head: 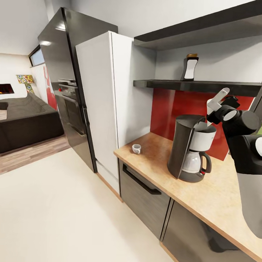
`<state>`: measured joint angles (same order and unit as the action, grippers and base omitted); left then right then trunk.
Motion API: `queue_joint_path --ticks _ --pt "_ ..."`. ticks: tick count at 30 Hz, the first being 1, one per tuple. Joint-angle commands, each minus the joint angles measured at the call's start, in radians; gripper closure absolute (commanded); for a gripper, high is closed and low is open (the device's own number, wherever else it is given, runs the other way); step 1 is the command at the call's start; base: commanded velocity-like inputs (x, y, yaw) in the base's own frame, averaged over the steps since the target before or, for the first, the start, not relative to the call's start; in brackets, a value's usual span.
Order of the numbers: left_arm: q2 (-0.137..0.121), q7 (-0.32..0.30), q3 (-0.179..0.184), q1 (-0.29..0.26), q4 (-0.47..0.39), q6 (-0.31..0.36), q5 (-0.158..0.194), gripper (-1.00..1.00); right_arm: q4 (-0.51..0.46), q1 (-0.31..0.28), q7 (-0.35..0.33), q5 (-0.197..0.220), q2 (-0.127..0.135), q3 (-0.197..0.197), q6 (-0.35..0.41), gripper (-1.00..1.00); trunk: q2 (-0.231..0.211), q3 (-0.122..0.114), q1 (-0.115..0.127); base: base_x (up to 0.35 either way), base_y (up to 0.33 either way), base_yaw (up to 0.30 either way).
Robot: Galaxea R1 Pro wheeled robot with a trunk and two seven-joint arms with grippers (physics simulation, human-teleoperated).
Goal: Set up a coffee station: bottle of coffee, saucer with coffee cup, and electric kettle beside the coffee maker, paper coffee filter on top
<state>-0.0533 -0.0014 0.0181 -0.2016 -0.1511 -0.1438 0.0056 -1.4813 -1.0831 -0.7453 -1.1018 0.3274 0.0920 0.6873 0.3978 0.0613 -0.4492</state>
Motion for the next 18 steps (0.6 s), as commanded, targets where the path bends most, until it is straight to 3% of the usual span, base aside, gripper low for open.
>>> queue_joint_path --ticks 1,18 --pt "0.0 0.0 0.002 -0.001 0.001 -0.003 0.001 -1.0 0.0 -0.001 -0.009 -0.011 0.001 0.003 0.003 1.0 0.002 0.002 -0.001 0.124 0.0 0.0" --pt "0.001 0.0 0.0 0.005 0.007 -0.009 0.0 -1.0 0.009 0.0 -0.008 -0.015 -0.005 0.008 0.004 1.0 0.002 0.002 -0.001 0.032 0.0 0.0"
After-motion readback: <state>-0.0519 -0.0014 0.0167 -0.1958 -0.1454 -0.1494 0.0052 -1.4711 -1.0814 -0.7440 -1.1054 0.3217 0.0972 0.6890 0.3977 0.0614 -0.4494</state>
